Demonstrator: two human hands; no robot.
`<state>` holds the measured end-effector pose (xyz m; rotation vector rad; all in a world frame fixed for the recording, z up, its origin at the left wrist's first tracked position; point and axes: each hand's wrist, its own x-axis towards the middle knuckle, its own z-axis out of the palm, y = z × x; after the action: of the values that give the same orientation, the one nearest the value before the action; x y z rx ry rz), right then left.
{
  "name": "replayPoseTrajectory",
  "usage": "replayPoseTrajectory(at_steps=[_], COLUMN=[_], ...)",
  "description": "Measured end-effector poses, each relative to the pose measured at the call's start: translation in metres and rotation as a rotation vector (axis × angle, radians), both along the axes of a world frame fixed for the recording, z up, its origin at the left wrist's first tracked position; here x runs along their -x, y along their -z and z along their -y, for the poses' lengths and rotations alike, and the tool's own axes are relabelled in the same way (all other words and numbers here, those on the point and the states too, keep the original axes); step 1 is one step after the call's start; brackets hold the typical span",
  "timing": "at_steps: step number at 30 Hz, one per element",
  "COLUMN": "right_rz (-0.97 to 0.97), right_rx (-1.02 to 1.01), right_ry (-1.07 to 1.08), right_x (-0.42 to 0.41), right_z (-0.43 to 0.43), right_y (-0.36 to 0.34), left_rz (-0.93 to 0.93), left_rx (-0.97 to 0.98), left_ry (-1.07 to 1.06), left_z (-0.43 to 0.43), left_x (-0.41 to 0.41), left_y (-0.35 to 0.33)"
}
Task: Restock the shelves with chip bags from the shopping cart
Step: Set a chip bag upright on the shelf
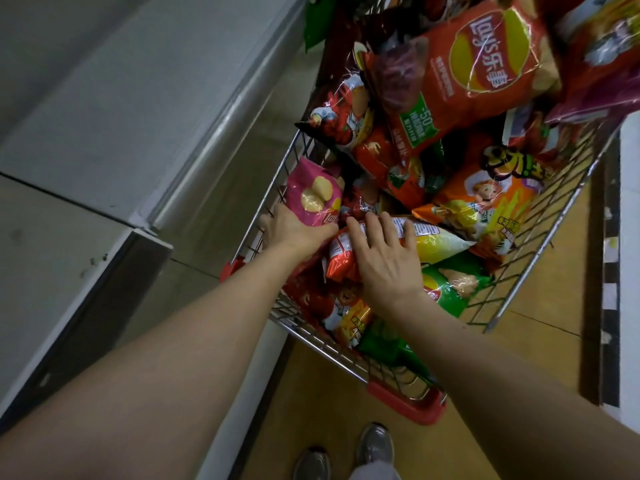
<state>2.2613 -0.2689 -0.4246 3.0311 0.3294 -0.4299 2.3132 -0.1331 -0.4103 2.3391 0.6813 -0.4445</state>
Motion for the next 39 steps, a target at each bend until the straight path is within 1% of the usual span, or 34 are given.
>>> replayPoseTrajectory(at_steps=[3,7,11,13,14,17,19,21,24,26,27,31,35,39], right_rz=[0.064,0.108,0.137,0.139,0.15,0.169,0.162,0.172,0.188,0.191,0.195,0.23,0.204,0.151], right_rx=[-0.028,-0.109,-0.238,-0.315,-0.383,-0.695,-0.866,-1.023,-1.235,-1.354,-1.381,-1.388,-1.382,-1.446], right_ry=[0.013,0.045,0.1,0.182,0.245,0.473,0.6,0.692,0.766,0.776,0.776,0.724,0.609,0.561], right_x=[0.0,-0.003,-0.001,0.001,0.002,0.006,0.009,0.013,0.025,0.038,0.046,0.076,0.109,0.147], right_z=[0.0,0.008,0.018,0.021,0.022,0.024,0.026,0.03,0.039,0.046,0.05,0.062,0.073,0.085], right_y=[0.001,-0.007,-0.027,-0.042,-0.051,-0.085,-0.11,-0.135,-0.172,-0.196,-0.208,-0.259,-0.302,-0.339], left_rz=[0.054,0.115,0.181,0.194,0.192,0.183,0.192,0.2,0.201,0.213,0.226,0.3,0.365,0.391], left_rx=[0.085,0.189,0.309,0.371,0.391,0.449,0.491,0.543,0.663,0.703,0.715,0.739,0.715,0.713], left_ry=[-0.022,-0.115,-0.168,-0.181,-0.182,-0.166,-0.151,-0.115,-0.002,0.069,0.097,0.212,0.369,0.426], left_z=[-0.005,-0.015,-0.028,-0.036,-0.039,-0.046,-0.048,-0.048,-0.046,-0.044,-0.043,-0.033,-0.018,0.003], left_x=[0.007,0.017,0.027,0.031,0.032,0.038,0.044,0.052,0.061,0.068,0.071,0.083,0.096,0.113], left_y=[0.006,-0.001,-0.026,-0.04,-0.047,-0.073,-0.094,-0.115,-0.144,-0.165,-0.175,-0.216,-0.251,-0.284])
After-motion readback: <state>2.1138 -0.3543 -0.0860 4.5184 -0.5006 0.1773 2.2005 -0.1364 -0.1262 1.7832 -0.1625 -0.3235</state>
